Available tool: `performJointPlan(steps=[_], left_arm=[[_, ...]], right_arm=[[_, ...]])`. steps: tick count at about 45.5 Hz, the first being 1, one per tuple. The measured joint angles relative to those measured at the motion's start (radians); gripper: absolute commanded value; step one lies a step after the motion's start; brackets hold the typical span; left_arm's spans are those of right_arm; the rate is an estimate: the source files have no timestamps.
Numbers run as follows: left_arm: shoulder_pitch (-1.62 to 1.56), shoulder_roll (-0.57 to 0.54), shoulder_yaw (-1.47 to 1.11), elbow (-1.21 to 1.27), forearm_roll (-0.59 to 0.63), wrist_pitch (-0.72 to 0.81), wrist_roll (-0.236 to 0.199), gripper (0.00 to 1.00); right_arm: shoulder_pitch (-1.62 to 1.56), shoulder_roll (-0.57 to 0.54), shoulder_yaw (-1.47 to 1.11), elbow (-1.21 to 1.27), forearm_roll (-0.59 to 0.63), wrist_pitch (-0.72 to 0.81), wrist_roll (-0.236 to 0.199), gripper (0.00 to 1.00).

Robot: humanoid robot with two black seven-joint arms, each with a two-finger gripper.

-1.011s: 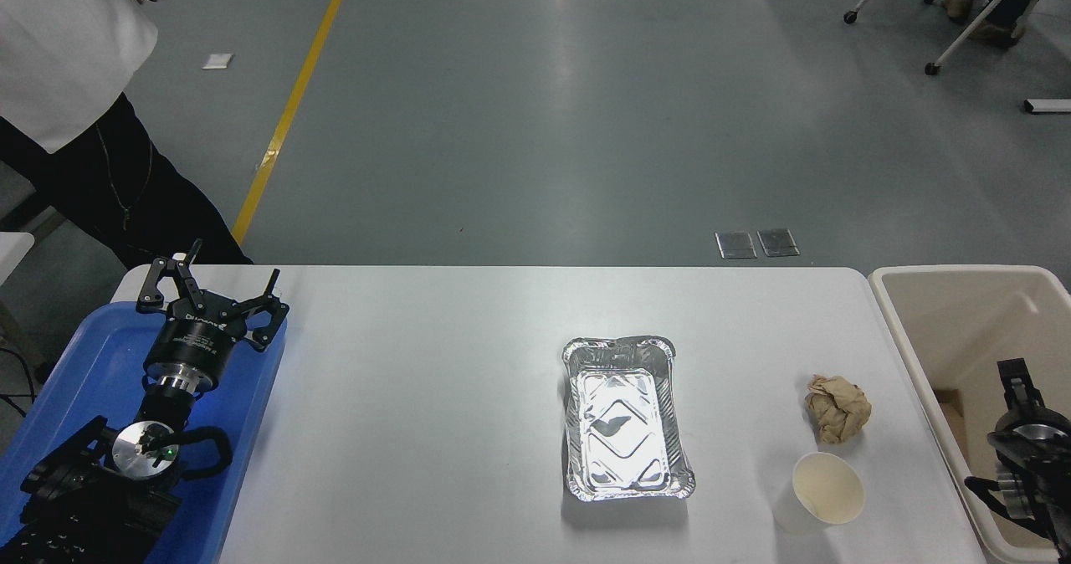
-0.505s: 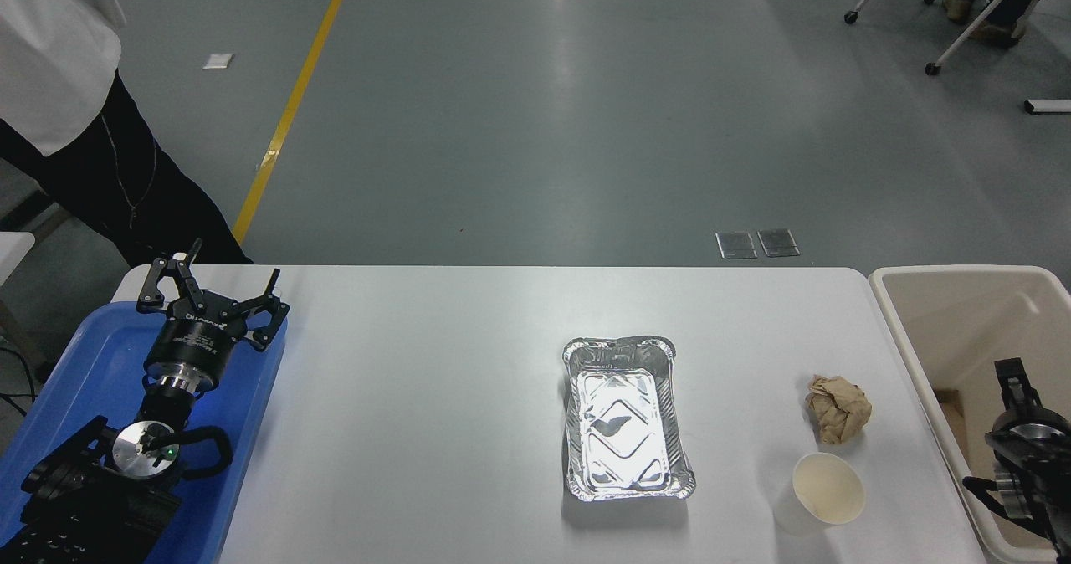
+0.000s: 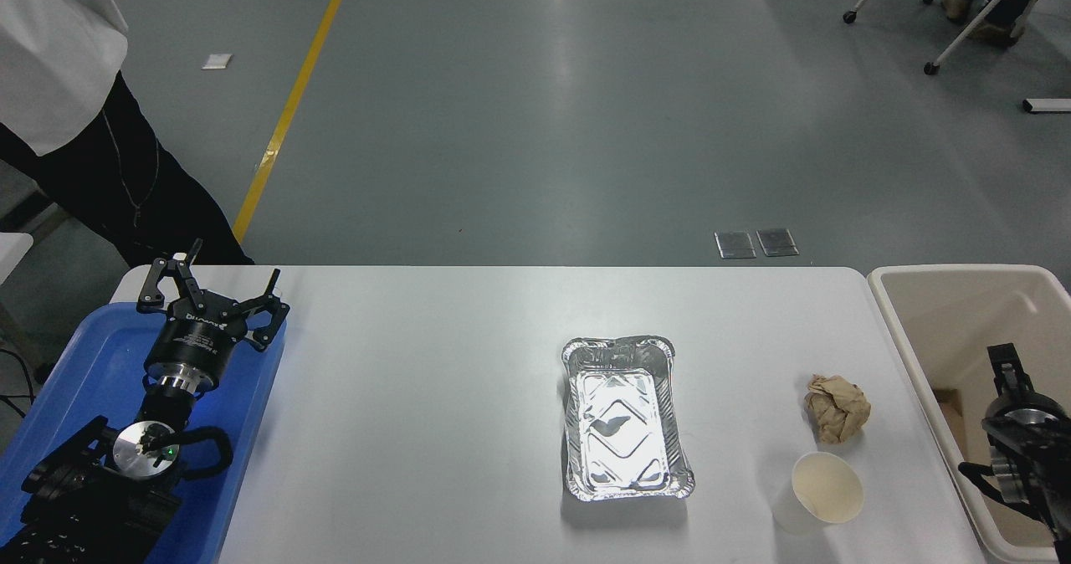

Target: Pick up paper cup place in dustbin

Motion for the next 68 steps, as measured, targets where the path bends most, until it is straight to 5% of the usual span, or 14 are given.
performJointPlan(steps=[16,36,50,68], left_arm=[[-0.002,0.001,0.003,-0.001,0.001,0.0,0.002,0.99],[-0.003,0.001,0.004,-0.001,0.001,0.0,0.003,0.99],[-0.001,0.001,0.003,-0.001,0.001,0.0,0.003,0.99],[0.0,0.001,0.002,-0.001,0.0,0.0,0.001,0.99]], right_arm=[[0.456,-0.151,-0.502,0.456,-0.016,0.074,0.016,1.0],[1.386,-0.148,-1.157,1.124,-0.244,0.463,0.059,1.0],[1.946,-0.174,-1.222,1.288,-0.285,0.908,0.058,1.0],[2.217,-0.191,-1.168,1.331,-0.29,1.05,0.036,1.0]])
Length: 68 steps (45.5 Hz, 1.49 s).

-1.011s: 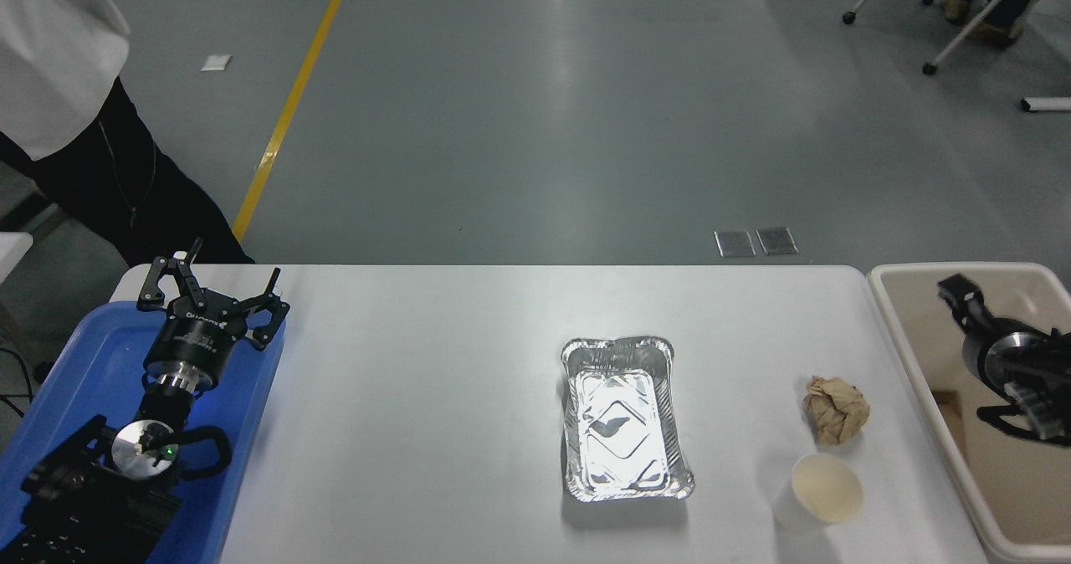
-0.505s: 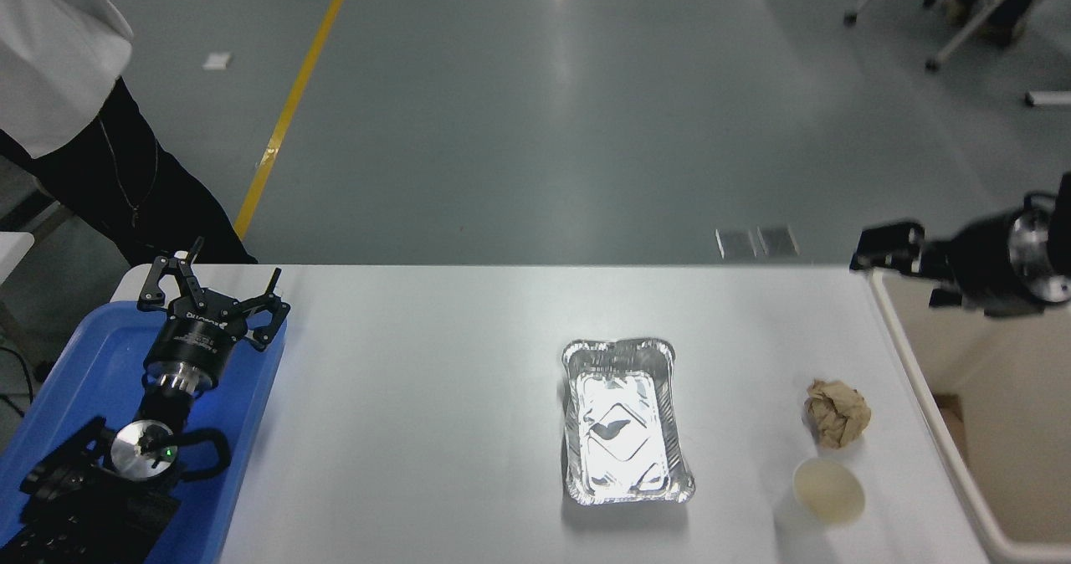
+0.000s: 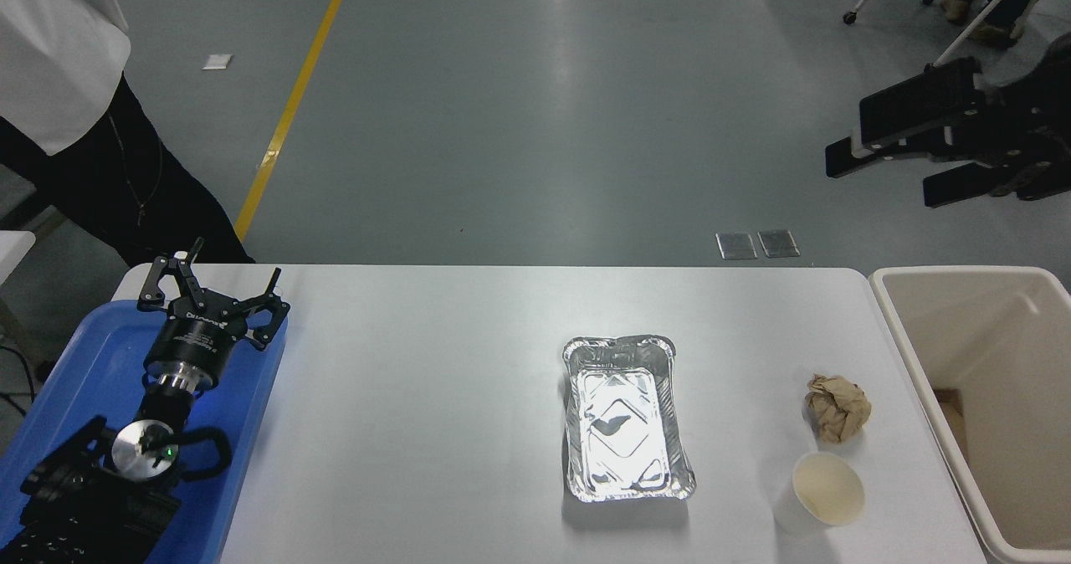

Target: Pick up paper cup place in dustbin

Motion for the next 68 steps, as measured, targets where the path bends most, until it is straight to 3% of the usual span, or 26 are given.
performJointPlan(steps=[14,27,37,55,68], left_arm=[[0.0,0.0,0.0,0.0,0.0,0.0,0.0,0.99],[0.0,0.0,0.0,0.0,0.0,0.0,-0.001,0.99],[0.0,0.0,0.0,0.0,0.001,0.0,-0.001,0.99],[0.0,0.0,0.0,-0.001,0.001,0.0,0.001,0.99],[0.0,0.0,0.0,0.0,0.001,0.0,0.001,0.99]], right_arm=[[0.017,-0.002,-0.014,0.006,-0.016,0.02,-0.022,1.0],[-0.159,-0.004,-0.067,0.007,-0.064,0.02,-0.042,1.0],[-0.385,-0.041,-0.097,-0.014,-0.077,-0.095,-0.055,1.0],[-0.87,-0.211,-0.075,-0.057,-0.082,-0.373,-0.061,1.0],[-1.153,-0.249,0.042,-0.065,-0.053,-0.553,-0.06,1.0]])
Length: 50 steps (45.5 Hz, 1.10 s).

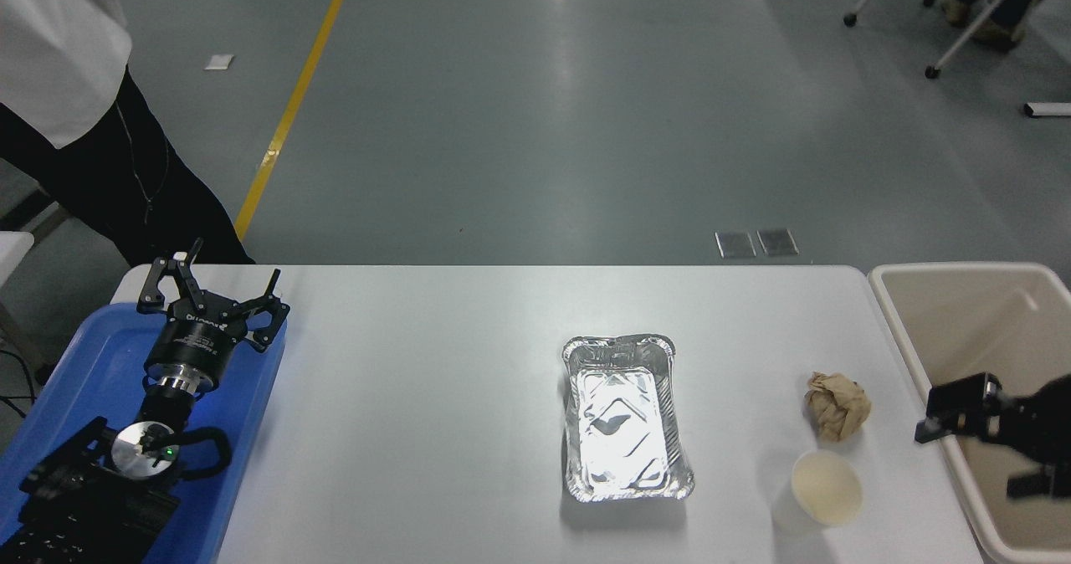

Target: Pick up paper cup place in dustbin

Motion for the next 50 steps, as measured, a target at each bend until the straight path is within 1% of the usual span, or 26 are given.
performJointPlan(steps=[11,27,47,50], left_arm=[[0.0,0.0,0.0,0.0,0.0,0.0,0.0,0.99],[0.0,0.0,0.0,0.0,-0.001,0.0,-0.001,0.99],[0.0,0.0,0.0,0.0,0.0,0.0,-0.001,0.99],[0.0,0.0,0.0,0.0,0.0,0.0,-0.001,0.99]], right_arm=[[-0.103,-0.004,0.084,-0.01,0.082,-0.059,0.0,1.0],[-0.197,0.023,0.164,-0.017,0.129,-0.111,0.003,1.0],[-0.358,0.149,0.264,-0.054,0.213,-0.238,0.005,1.0],[-0.383,0.173,0.277,-0.069,0.224,-0.263,0.006,0.97]])
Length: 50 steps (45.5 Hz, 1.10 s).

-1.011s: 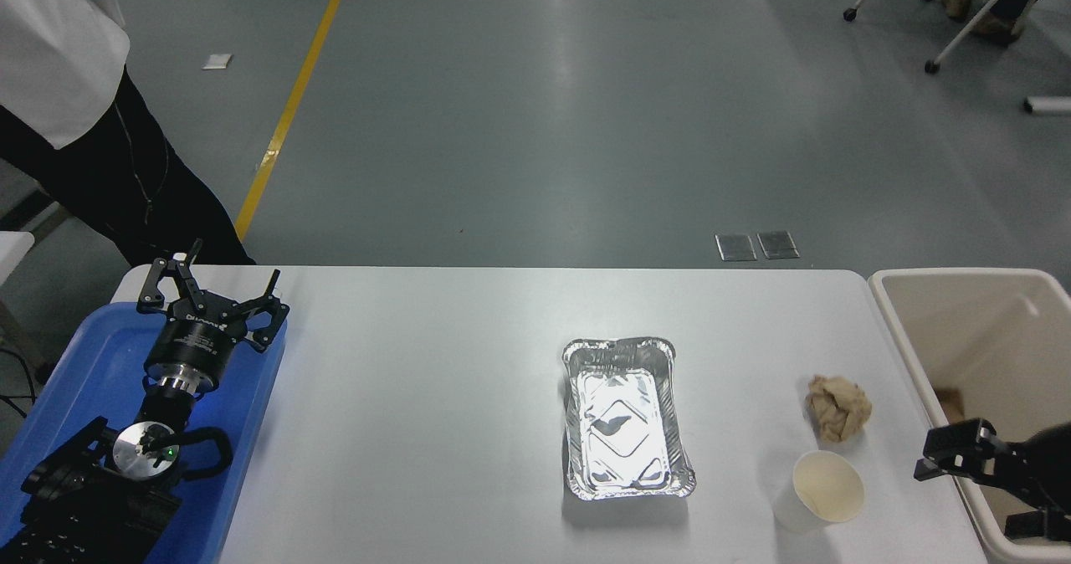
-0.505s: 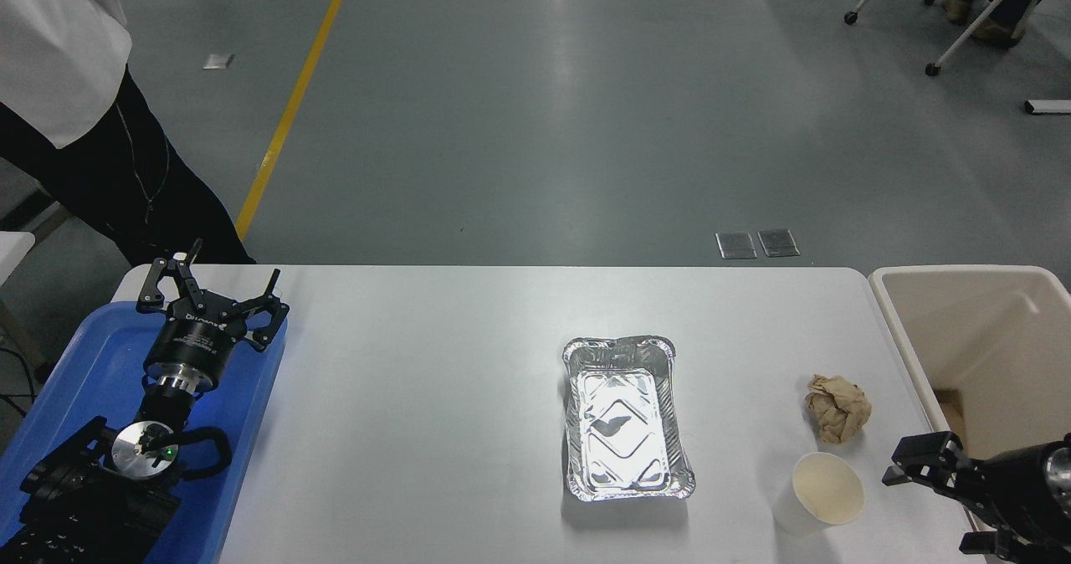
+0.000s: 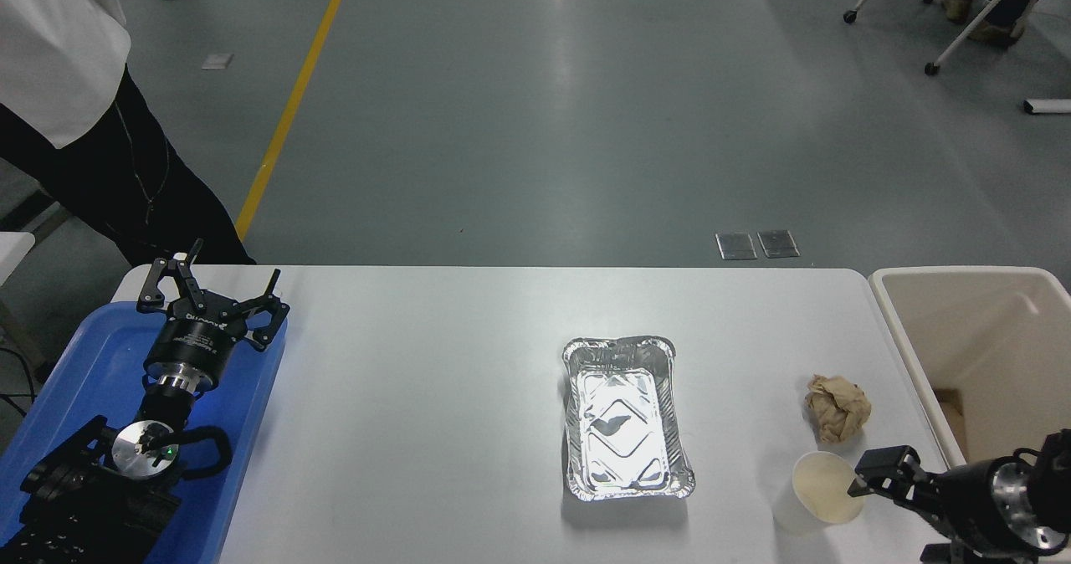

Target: Pick up paper cup place in dustbin

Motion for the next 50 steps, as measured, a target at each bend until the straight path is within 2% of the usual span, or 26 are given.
performJointPlan(steps=[2,3,6,9,10,31,42,50], left_arm=[[0.0,0.0,0.0,0.0,0.0,0.0,0.0,0.99],[0.0,0.0,0.0,0.0,0.0,0.0,0.0,0.99],[0.0,0.0,0.0,0.0,0.0,0.0,0.0,0.99],[0.0,0.0,0.0,0.0,0.0,0.0,0.0,0.99],[0.0,0.0,0.0,0.0,0.0,0.0,0.0,0.99],[-0.001,0.0,0.0,0.0,0.0,0.0,0.0,0.99],[-0.001,0.0,0.001,0.0,0.0,0.0,0.0,0.99],[-0.002,0.0,0.001,0.0,0.0,0.0,0.001,0.99]], right_arm=[[-0.012,0.012,0.005,-0.007,0.005,-0.012,0.0,0.91],[-0.02,0.021,0.009,-0.012,0.007,-0.021,0.001,0.81],[-0.037,0.039,0.015,-0.021,0.013,-0.041,0.001,0.4],[-0.049,0.056,0.02,-0.029,0.016,-0.058,0.001,0.05],[-0.054,0.064,0.021,-0.032,0.017,-0.065,0.002,0.0],[-0.079,0.139,0.03,-0.061,0.014,-0.114,0.012,0.0],[-0.039,0.117,0.015,-0.029,0.006,-0.115,0.029,0.0],[0.129,0.085,-0.093,0.054,-0.026,-0.091,0.041,0.0]])
